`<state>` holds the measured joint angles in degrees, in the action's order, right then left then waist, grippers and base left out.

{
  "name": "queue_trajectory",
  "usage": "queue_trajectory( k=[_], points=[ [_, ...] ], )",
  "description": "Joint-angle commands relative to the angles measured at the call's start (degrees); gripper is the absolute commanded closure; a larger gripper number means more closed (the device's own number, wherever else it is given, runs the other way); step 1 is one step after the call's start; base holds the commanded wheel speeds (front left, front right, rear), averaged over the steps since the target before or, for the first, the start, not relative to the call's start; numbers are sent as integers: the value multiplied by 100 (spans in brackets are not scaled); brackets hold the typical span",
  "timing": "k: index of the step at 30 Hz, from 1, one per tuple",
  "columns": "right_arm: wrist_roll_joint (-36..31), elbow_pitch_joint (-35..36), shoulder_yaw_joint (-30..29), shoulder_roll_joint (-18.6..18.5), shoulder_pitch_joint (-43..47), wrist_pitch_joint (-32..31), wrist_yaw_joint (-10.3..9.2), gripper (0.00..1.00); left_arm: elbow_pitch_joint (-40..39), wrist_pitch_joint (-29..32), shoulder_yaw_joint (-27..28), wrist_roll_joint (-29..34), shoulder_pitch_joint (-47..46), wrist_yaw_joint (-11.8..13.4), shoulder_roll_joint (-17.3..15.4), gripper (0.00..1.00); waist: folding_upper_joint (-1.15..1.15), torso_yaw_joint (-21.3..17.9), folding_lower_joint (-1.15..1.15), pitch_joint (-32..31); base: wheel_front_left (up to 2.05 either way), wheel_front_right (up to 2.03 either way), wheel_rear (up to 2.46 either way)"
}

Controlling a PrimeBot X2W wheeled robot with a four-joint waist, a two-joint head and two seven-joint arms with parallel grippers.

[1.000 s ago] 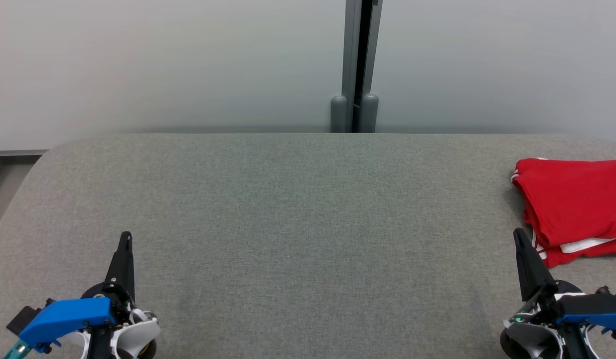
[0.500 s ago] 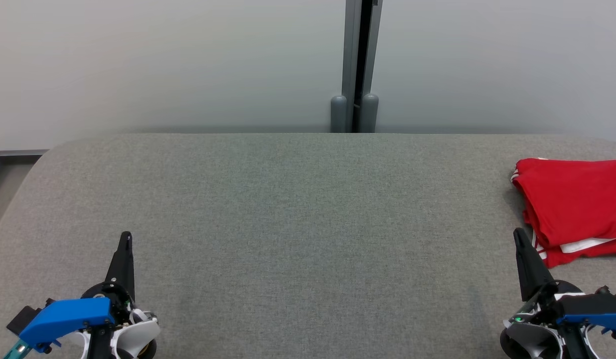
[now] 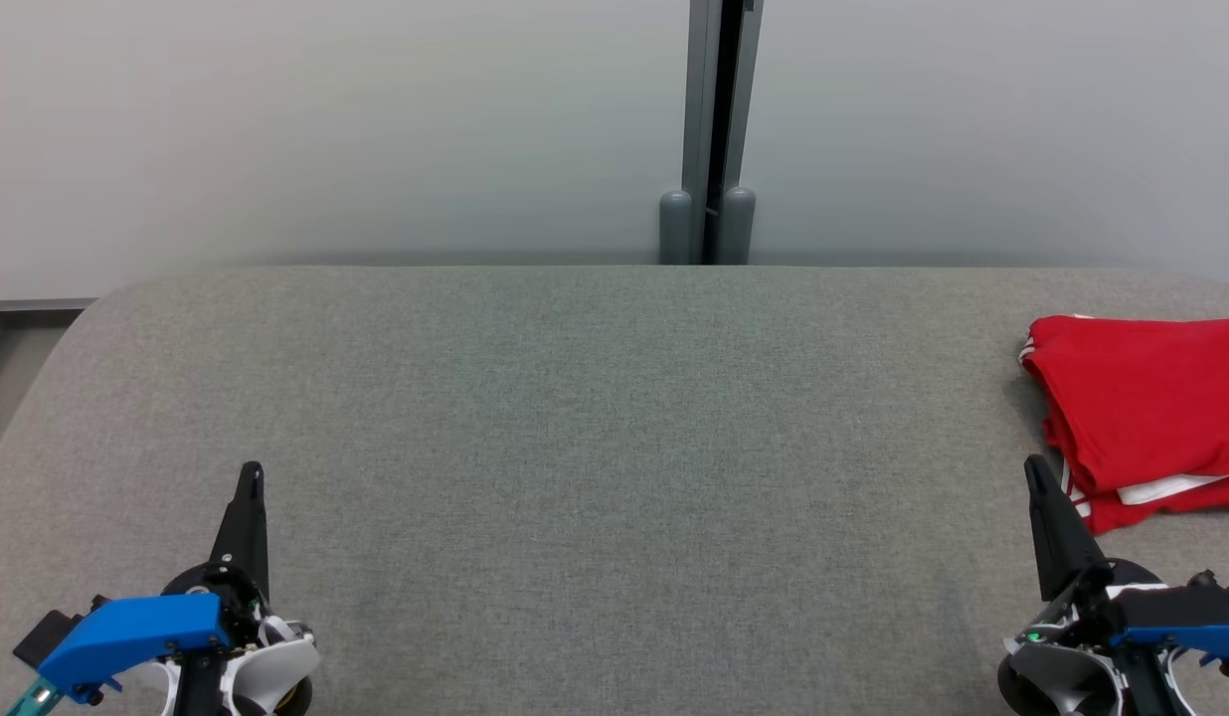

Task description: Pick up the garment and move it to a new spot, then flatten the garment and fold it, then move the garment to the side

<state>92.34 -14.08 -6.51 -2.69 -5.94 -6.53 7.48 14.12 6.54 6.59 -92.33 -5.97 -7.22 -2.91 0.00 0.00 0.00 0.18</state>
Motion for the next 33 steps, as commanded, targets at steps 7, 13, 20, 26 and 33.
queue_trajectory(
  k=[7, 13, 20, 26, 33],
  points=[
    [16, 19, -11, -36, -56, -20, 2, 100, -22, 18, 11, -18, -58, -58, 9, 100, 0, 0, 0, 0, 0, 0, 0],
    [16, 19, -11, -36, -56, -20, 2, 100, -23, 18, 11, -17, -58, -58, 9, 100, 0, 0, 0, 0, 0, 0, 0],
    [16, 19, -11, -36, -56, -20, 2, 100, -23, 18, 11, -17, -58, -58, 9, 100, 0, 0, 0, 0, 0, 0, 0],
    [16, 19, -11, -36, -56, -20, 2, 100, -23, 18, 11, -17, -58, -58, 10, 100, 0, 0, 0, 0, 0, 0, 0],
    [16, 19, -10, -36, -56, -19, 2, 100, -23, 18, 11, -18, -58, -58, 10, 100, 0, 0, 0, 0, 0, 0, 0]
  ],
)
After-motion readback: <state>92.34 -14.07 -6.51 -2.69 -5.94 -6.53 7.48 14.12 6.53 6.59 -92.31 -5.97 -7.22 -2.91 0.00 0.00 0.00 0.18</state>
